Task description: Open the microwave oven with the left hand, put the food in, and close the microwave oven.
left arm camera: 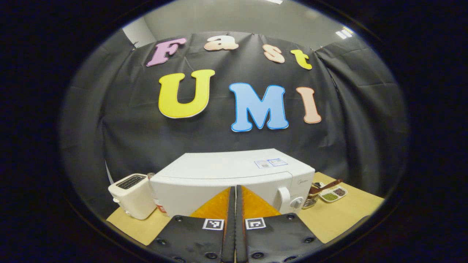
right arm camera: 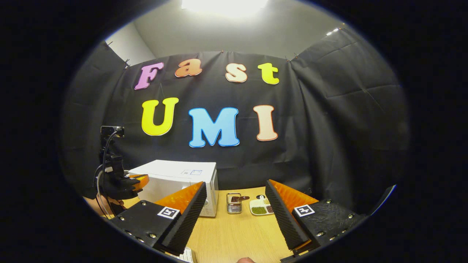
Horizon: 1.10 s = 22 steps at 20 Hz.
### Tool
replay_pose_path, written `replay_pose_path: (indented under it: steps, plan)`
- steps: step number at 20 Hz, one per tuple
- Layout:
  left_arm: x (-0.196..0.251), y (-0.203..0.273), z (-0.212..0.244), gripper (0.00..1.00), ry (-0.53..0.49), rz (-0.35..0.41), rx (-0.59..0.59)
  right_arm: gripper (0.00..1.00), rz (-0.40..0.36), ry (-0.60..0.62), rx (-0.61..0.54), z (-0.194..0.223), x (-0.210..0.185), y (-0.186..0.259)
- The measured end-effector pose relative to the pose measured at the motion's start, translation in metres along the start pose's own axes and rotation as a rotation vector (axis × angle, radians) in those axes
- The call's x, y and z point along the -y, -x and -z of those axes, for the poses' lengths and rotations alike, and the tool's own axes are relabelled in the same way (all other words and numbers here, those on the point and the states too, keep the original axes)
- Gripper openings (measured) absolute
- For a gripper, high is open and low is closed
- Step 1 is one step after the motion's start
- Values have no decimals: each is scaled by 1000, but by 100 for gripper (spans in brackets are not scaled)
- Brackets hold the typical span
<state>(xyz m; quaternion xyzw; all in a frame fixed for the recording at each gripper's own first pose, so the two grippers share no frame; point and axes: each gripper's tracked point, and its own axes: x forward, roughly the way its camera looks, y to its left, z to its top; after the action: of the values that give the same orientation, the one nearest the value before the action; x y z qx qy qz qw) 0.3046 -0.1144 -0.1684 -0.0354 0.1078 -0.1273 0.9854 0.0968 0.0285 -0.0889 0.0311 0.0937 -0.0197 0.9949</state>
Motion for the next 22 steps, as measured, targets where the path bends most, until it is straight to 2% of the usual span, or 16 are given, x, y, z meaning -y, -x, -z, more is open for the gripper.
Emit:
replay_pose_path:
  steps: [8, 13, 17, 22]
  plan:
    - [9, 81, -39, 7, -13, -68, 54, 98, -99, -18, 20, -4, 10, 21]
    - [2, 134, -55, 7, -10, -128, 77, 98, -193, 1, 23, -3, 5, 34]
    - [-4, 171, -65, 7, -45, -154, 97, 98, -212, -3, 33, -5, 0, 42]
    - [-14, 207, -81, 7, -27, -155, 133, 98, -199, -23, 31, -3, -8, 46]
